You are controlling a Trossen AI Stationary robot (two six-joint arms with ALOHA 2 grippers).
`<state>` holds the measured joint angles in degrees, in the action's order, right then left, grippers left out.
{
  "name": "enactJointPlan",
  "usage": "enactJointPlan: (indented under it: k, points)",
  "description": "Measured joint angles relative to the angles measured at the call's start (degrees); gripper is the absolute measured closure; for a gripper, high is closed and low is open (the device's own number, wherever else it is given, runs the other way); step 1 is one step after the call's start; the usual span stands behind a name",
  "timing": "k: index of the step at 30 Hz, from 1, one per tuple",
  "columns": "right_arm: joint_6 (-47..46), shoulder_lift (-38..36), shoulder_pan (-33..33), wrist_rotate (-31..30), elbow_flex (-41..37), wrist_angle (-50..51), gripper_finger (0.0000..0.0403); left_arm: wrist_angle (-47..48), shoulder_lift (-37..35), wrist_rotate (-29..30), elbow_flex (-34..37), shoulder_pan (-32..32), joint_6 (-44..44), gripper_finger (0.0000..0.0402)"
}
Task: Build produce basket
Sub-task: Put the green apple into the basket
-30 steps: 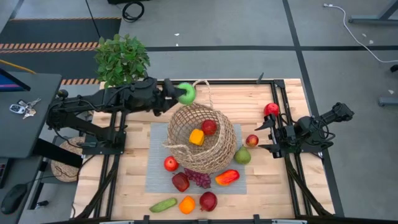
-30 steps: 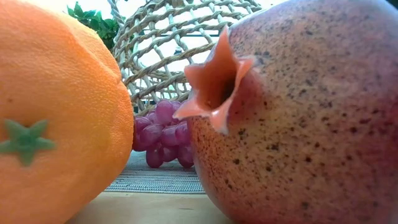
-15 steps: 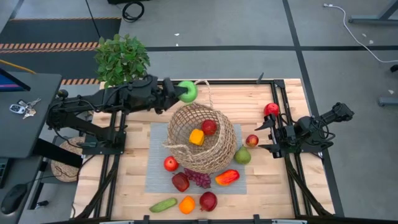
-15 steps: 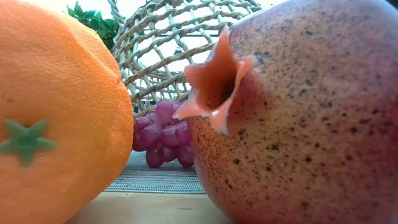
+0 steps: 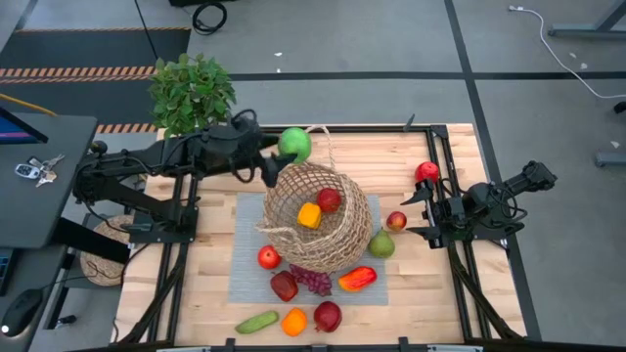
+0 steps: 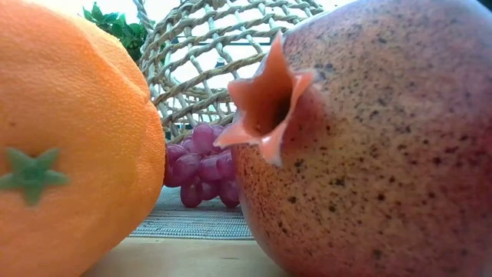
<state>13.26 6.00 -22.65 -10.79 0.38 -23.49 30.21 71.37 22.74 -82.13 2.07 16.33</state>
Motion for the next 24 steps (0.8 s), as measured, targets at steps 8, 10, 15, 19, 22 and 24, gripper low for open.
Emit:
enactJointPlan:
  k: [8, 10, 15, 19, 22, 24]
  points:
    - [0.00, -0.01, 0.00, 0.00, 0.00, 0.01, 0.0093, -0.16, -0.01, 0.06, 0.00, 0.00, -33.38, 0.0083]
    - [0.00, 0.00, 0.00, 0.00, -0.01, 0.00, 0.0093, -0.15, 0.00, 0.02, 0.00, 0.00, -32.98, 0.0083]
    - [0.00, 0.00, -0.01, 0.00, -0.01, 0.02, 0.0093, -0.38, 0.00, -0.05, 0.00, -0.02, -27.46, 0.0083]
    - [-0.01, 0.00, -0.01, 0.00, -0.01, 0.01, 0.0093, -0.08, 0.00, -0.07, 0.00, 0.07, -27.12, 0.0083]
    - [-0.01, -0.01, 0.00, 0.00, 0.00, 0.00, 0.0093, 1.37, 0.79, -2.80, -0.03, 0.07, -25.98, 0.0083]
    - [0.00, -0.02, -0.02, 0.00, -0.01, 0.01, 0.0093, 3.42, 2.24, -6.75, -0.03, 0.07, -25.98, 0.0083]
